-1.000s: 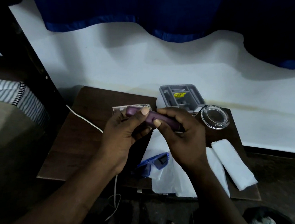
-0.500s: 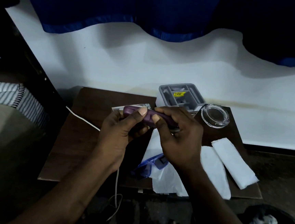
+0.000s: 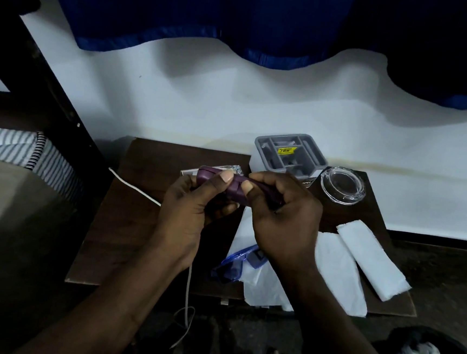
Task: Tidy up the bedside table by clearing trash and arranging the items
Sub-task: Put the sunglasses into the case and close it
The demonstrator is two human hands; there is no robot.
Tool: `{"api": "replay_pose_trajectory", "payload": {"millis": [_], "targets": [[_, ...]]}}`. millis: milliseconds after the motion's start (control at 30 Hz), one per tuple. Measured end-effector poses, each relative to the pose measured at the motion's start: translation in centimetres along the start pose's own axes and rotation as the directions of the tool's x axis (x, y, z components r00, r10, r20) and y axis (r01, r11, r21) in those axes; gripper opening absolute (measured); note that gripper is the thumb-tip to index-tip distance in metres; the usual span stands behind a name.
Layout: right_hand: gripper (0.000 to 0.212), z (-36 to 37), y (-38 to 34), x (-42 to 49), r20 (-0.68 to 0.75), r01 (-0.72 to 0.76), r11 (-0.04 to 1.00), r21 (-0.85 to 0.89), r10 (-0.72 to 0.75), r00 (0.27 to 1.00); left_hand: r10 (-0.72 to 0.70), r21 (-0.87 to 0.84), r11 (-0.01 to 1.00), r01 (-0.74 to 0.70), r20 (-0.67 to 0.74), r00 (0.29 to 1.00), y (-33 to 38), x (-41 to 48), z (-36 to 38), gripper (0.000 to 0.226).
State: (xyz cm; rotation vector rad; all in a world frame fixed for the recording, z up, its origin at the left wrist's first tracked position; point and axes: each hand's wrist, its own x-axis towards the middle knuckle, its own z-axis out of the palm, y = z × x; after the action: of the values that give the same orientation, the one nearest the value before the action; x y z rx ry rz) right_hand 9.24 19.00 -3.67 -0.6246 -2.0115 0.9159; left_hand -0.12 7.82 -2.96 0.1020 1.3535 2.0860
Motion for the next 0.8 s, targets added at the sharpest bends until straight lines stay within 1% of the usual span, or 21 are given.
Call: {"api": "replay_pose_trajectory", "payload": {"millis": [100,200,300,400,467,533,667,733,800], "targets": [[0.017,-0.1,0.1,0.1,0.013,0.035,0.999,-0.031,-0.035,0.999,0.025,0.02,0.999,-0.025,-0.024,0.999,0.0,0.0,0.2,0.053],[0.018,-1.1,0.7,0.7,0.116,0.13,0.99,-0.049,-0.123,0.986,0.067,0.05,0.997,-0.065,-0.054,0.996,0.1,0.0,0.3,0.058],[0.024,-2.1,1.4,1.2,0.201,0.211,0.975,-0.066,-0.194,0.96,0.056,0.082,0.995,-0.052,-0.049,0.997,-0.2,0.0,0.3,0.049],[0.031,-2.5,1.7,1.1,0.229,0.294,0.946,-0.134,-0.26,0.938,0.041,0.108,0.994,-0.035,-0.059,0.997,-0.5,-0.1,0.3,0.041],[0.032,-2.6,1.8,1.2,0.256,0.341,0.928,-0.149,-0.297,0.92,0.038,0.133,0.991,-0.028,-0.068,0.997,-0.5,-0.1,0.4,0.04],[0.033,-2.7,1.9,1.3,0.25,0.376,0.91,-0.175,-0.328,0.911,0.028,0.162,0.987,-0.018,-0.058,0.998,-0.3,-0.1,0.5,0.04],[0.03,-2.3,1.9,1.0,0.204,0.418,0.875,-0.242,-0.376,0.904,0.014,0.192,0.981,-0.005,-0.043,0.999,0.0,-0.1,0.5,0.034],[0.028,-2.1,1.8,1.0,0.19,0.419,0.868,-0.267,-0.379,0.906,0.019,0.203,0.979,-0.009,-0.047,0.999,0.0,0.0,0.5,0.034],[0.029,-2.2,1.8,1.2,0.198,0.399,0.884,-0.244,-0.358,0.913,0.027,0.198,0.98,-0.016,-0.055,0.998,0.0,0.0,0.4,0.032]]}}
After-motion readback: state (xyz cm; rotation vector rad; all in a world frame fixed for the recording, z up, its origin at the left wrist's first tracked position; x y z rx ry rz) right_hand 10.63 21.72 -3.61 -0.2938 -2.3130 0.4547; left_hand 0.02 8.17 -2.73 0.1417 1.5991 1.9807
